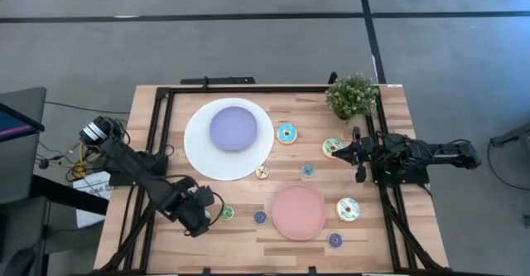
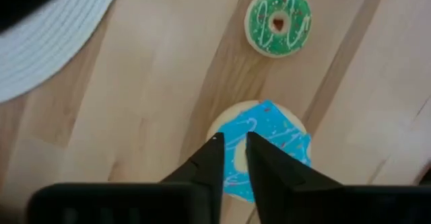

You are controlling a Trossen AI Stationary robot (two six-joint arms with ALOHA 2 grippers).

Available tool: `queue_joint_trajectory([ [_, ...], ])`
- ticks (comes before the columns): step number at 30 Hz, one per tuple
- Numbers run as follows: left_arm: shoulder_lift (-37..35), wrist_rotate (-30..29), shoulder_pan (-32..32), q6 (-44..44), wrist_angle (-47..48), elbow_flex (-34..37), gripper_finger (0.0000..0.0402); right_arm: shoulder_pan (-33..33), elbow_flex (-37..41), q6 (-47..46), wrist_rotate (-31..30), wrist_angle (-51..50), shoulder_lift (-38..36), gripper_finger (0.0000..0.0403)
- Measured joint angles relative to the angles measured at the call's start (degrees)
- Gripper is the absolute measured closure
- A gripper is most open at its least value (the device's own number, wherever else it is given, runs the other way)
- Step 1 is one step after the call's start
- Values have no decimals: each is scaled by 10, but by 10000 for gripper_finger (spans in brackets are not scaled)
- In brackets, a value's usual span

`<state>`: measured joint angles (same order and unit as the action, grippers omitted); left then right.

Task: Pick & Place donuts
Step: Put the big light blue donut on the purple plate

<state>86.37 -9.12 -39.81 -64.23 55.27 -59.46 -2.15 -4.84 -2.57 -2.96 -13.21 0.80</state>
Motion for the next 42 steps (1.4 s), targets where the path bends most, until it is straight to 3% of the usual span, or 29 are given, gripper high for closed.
queue_joint_trajectory([
  [10, 29, -3, -36, 48, 10, 1, 201, 0, 0, 0, 0, 0, 0, 403],
  [16, 64, 11, -37, 74, 9, 1, 156, 0, 0, 0, 0, 0, 0, 403],
  [26, 94, 18, -35, 81, 8, 9, 148, 0, 0, 0, 0, 0, 0, 403],
  [34, 94, 24, -33, 74, -76, 54, 148, 0, 0, 0, 0, 0, 0, 403],
  [42, 94, 24, -33, 74, -82, 57, 148, 0, 0, 0, 0, 0, 0, 403],
])
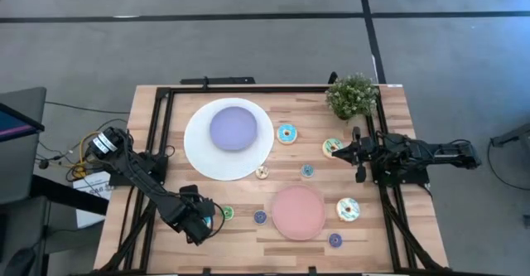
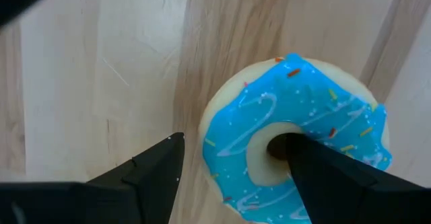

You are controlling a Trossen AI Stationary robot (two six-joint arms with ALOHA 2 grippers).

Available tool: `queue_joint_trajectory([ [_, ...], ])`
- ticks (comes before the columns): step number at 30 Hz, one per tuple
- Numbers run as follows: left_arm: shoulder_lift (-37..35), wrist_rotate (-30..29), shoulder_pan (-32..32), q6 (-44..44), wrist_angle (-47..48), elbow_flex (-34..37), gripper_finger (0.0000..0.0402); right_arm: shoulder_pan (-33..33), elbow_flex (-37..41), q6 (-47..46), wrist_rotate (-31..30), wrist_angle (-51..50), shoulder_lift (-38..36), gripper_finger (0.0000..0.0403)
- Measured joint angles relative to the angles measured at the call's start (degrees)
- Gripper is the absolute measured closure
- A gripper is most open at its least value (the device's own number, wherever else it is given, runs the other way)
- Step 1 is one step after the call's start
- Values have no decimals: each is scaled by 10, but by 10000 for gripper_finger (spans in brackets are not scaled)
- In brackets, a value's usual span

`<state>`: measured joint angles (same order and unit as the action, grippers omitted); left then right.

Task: Pick & Place donuts
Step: Put the big light blue donut on the purple plate

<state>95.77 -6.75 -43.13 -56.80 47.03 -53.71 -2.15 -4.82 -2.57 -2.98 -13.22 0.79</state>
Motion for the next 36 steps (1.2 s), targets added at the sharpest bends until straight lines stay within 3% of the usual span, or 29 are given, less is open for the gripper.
queue_joint_trajectory([
  [6, 0, 0, 0, 0, 0, 0, 153, 0, 0, 0, 0, 0, 0, 403],
  [18, 0, 4, 0, -1, 0, 1, 226, 0, 0, 0, 0, 0, 0, 403],
  [36, 0, 16, 0, -4, 0, 1, 246, 0, 0, 0, 0, 0, 0, 403],
])
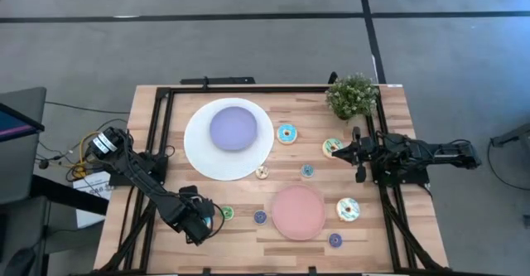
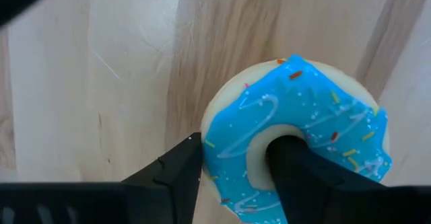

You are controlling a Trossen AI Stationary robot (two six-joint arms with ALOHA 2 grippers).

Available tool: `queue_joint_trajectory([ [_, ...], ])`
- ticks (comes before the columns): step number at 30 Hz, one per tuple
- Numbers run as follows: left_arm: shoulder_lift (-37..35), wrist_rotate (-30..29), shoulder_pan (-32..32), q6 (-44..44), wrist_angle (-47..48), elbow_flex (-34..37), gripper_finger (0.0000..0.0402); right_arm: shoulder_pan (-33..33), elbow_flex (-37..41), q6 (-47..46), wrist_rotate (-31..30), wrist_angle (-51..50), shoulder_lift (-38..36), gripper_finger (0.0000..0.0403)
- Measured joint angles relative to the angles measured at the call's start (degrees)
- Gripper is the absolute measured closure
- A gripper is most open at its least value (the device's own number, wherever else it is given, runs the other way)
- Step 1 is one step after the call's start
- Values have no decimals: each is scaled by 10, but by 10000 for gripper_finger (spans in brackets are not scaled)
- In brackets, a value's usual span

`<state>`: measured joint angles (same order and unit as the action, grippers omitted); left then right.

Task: Pick & Place donuts
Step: Put the big light blue donut on the purple plate

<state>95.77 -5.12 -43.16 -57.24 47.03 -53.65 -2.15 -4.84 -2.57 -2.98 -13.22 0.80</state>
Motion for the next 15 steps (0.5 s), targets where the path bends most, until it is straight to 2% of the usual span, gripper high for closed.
queue_joint_trajectory([
  [6, 0, 2, 0, -9, 0, 0, 261, 0, 0, 0, 0, 0, 0, 403],
  [15, 0, 4, 0, -20, 0, 0, 262, 0, 0, 0, 0, 0, 0, 403],
])
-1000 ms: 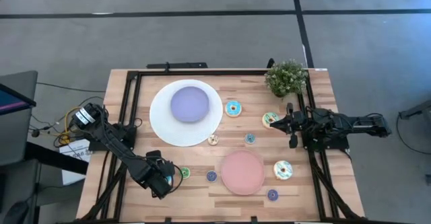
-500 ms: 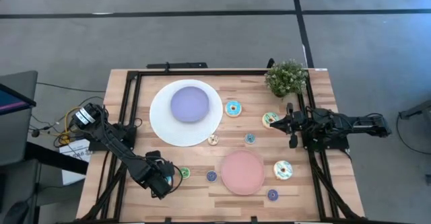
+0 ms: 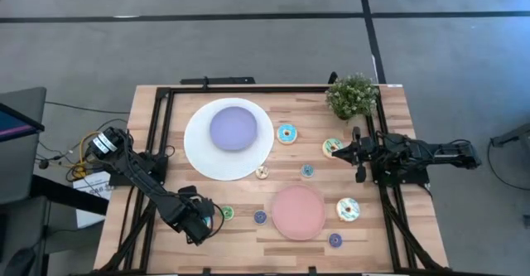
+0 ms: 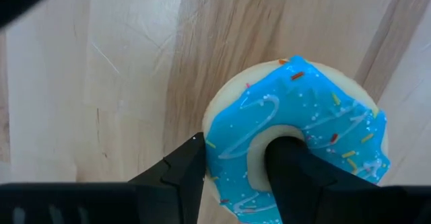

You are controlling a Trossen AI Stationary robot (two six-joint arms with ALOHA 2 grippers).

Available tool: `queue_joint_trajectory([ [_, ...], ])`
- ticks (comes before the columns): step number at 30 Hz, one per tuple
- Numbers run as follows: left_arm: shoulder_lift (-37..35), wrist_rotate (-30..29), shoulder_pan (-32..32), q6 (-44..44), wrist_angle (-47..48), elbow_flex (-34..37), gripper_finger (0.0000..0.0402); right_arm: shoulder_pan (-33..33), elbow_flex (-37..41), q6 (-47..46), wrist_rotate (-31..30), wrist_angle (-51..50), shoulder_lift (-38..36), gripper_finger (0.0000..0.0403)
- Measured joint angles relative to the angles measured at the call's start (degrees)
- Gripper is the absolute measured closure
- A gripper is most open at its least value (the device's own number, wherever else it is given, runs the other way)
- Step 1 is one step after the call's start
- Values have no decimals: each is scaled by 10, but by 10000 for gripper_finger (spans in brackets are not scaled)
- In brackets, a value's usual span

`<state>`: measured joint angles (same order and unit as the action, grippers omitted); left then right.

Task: Pick & Place donuts
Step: Put the big light blue donut on the purple plate

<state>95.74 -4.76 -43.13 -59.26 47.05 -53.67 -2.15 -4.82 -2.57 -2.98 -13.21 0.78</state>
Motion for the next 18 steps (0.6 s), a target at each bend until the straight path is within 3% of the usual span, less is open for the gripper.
queue_joint_trajectory([
  [18, 0, 89, 49, 0, 1, -16, 262, 0, 0, 0, 0, 0, 0, 403],
])
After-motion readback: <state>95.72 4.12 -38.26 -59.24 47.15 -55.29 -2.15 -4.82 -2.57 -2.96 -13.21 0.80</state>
